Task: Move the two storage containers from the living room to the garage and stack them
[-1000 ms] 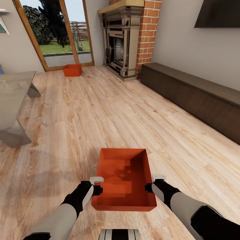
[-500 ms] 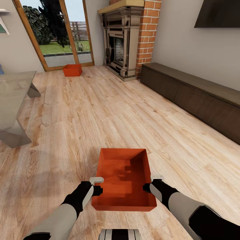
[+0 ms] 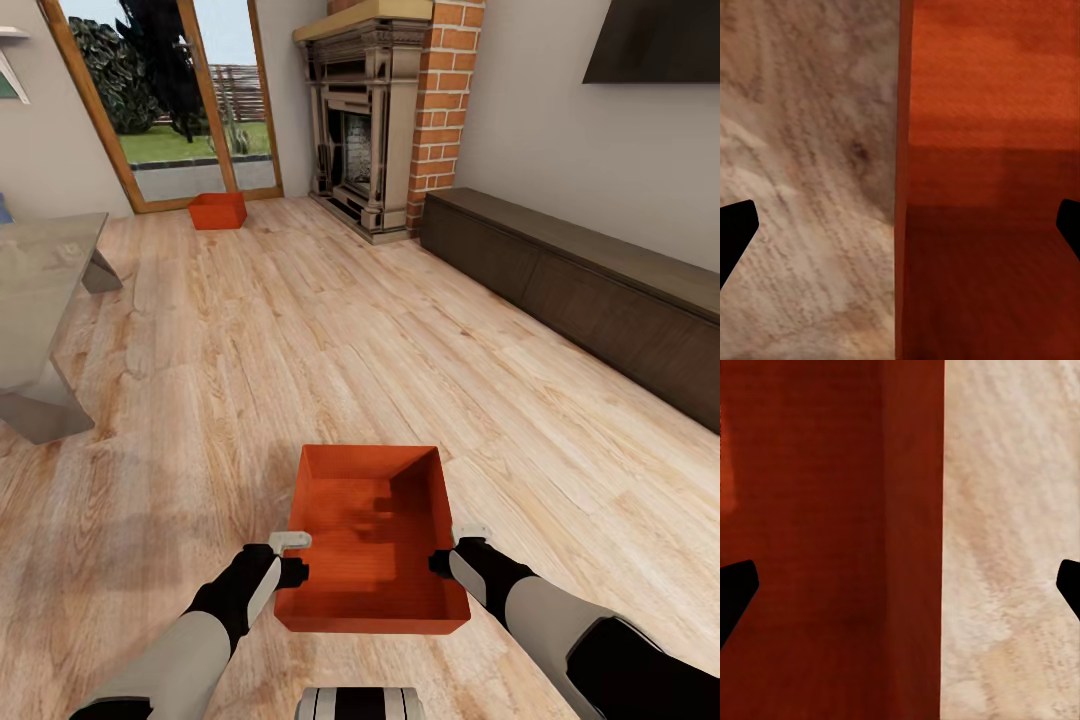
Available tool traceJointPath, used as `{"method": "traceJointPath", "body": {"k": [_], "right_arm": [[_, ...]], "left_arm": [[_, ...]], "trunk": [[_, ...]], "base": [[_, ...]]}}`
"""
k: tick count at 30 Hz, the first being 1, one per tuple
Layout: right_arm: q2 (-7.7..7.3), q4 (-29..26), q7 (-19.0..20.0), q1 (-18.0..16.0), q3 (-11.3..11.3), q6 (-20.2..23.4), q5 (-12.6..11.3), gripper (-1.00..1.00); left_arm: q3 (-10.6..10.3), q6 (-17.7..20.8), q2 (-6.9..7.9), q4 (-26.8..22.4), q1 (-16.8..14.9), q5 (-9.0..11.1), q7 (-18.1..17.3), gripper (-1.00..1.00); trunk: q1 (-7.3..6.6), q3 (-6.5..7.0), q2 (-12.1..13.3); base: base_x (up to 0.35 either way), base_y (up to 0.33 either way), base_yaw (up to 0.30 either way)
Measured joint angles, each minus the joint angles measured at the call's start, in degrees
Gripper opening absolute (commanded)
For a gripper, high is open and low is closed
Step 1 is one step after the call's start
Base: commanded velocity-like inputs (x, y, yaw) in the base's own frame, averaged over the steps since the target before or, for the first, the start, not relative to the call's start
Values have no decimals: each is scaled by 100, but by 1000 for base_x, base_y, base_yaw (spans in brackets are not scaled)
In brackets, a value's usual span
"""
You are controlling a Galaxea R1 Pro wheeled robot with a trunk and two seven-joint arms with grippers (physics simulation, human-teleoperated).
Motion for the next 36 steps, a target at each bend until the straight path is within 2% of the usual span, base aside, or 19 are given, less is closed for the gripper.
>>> {"method": "traceJointPath", "body": {"k": [36], "right_arm": [[2,87,-1,0,9,-1,-9,100]], "left_arm": [[-18,-16,-9,-73,0,-15,-6,100]], "trunk": [[0,0,0]], "base": [[0,0,0]]}}
